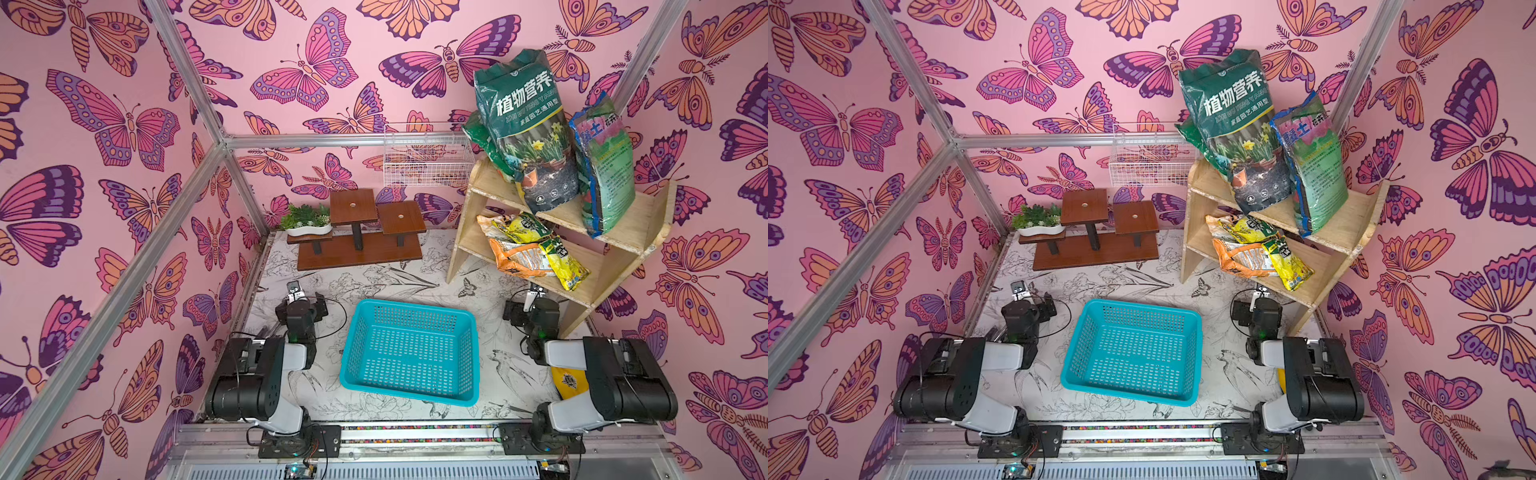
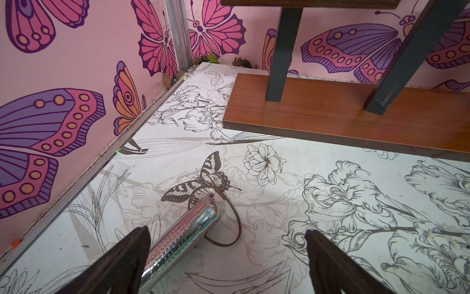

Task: Take down the fertilizer bag from the shelf
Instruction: Pick up the fertilizer bag from the shelf.

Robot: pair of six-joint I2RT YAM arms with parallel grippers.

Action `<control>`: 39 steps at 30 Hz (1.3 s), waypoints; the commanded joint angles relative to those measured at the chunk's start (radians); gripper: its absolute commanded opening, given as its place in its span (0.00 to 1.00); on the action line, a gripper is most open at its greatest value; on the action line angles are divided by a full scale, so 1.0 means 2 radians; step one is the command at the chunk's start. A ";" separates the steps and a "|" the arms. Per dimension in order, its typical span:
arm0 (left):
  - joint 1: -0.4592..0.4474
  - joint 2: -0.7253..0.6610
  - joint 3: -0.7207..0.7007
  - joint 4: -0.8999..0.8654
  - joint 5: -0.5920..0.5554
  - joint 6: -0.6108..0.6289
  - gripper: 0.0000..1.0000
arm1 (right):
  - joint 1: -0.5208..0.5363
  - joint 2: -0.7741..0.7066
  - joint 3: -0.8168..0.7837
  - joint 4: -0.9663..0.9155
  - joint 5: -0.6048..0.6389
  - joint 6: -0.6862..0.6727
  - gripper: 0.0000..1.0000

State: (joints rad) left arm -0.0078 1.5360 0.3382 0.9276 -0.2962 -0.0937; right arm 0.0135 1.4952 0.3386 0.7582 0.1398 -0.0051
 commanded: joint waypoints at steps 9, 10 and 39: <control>-0.002 0.006 0.005 0.012 -0.007 0.004 1.00 | -0.004 0.002 0.023 0.035 -0.004 -0.005 0.99; -0.002 0.006 0.005 0.012 -0.007 0.004 1.00 | -0.004 0.002 0.023 0.035 -0.004 -0.004 0.99; 0.002 -0.018 0.005 -0.011 -0.037 -0.018 1.00 | -0.008 -0.004 0.019 0.046 -0.022 -0.008 0.99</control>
State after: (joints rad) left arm -0.0063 1.5356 0.3557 0.9146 -0.3122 -0.1013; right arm 0.0067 1.4952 0.3393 0.7586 0.1219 -0.0082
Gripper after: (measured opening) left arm 0.997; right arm 0.990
